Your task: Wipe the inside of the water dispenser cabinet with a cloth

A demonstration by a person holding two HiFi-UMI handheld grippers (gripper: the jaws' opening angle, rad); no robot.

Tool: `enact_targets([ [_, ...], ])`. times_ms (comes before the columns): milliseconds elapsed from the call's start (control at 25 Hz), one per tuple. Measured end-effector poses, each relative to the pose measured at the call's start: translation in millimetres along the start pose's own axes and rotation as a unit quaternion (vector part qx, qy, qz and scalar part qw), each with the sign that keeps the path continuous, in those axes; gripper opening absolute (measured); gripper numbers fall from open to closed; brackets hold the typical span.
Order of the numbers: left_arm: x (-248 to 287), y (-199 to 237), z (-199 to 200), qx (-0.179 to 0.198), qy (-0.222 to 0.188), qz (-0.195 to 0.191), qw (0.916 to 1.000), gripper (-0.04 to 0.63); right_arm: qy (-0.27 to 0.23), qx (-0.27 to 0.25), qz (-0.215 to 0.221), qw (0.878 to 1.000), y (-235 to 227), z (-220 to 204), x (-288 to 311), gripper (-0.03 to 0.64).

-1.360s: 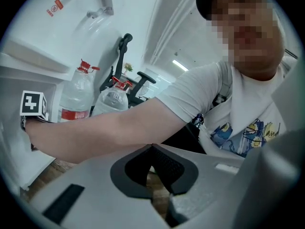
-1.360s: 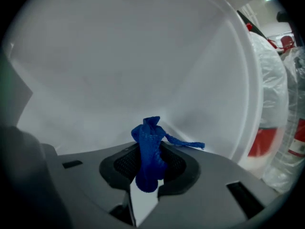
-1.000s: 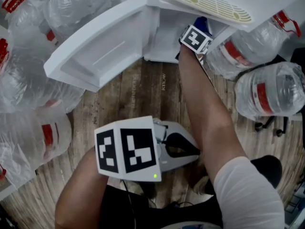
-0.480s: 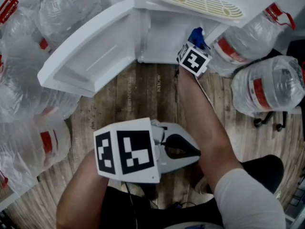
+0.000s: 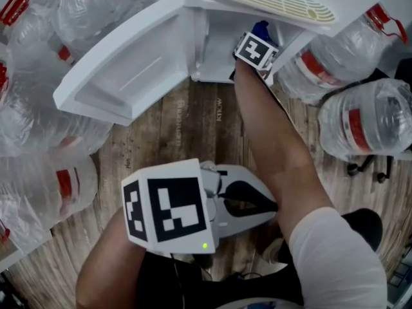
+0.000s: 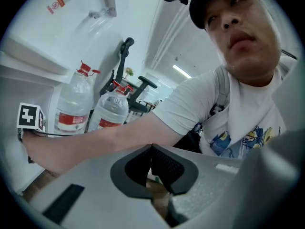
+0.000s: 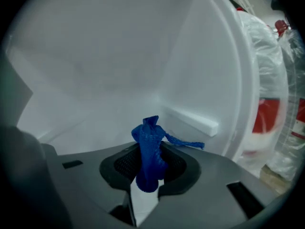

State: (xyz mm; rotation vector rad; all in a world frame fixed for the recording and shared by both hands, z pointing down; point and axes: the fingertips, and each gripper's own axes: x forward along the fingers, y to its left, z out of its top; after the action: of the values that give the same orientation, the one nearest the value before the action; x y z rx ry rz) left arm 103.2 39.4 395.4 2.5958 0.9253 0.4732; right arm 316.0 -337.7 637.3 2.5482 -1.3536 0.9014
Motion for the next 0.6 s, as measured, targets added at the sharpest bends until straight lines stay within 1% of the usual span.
enact_targets([
  [40,0.9,-0.2,1.0,-0.001,-0.001,0.0,1.0,0.003,0.012,0.007,-0.018,1.0,-7.7,-4.4,2.9,0.084],
  [120,1.3,-1.1,1.0,0.001,0.001,-0.001,1.0,0.003,0.013,0.013,-0.043,0.999,-20.2,-6.0,7.6,0.083],
  [240,-0.6,1.2,0.3,-0.001,-0.001,-0.002,1.0,0.003,0.009,0.015,-0.06,0.998,-32.1,-7.0,10.2,0.081],
  [360,-0.4,3.9,-5.3,-0.005,0.006,-0.006,1.0,0.003,0.016,0.019,-0.063,0.998,-35.8,-14.2,3.7,0.081],
  [600,2.6,5.9,-8.7,-0.003,0.01,-0.018,0.9998,0.003,0.024,0.018,-0.042,0.999,-37.8,-30.6,-13.4,0.083],
])
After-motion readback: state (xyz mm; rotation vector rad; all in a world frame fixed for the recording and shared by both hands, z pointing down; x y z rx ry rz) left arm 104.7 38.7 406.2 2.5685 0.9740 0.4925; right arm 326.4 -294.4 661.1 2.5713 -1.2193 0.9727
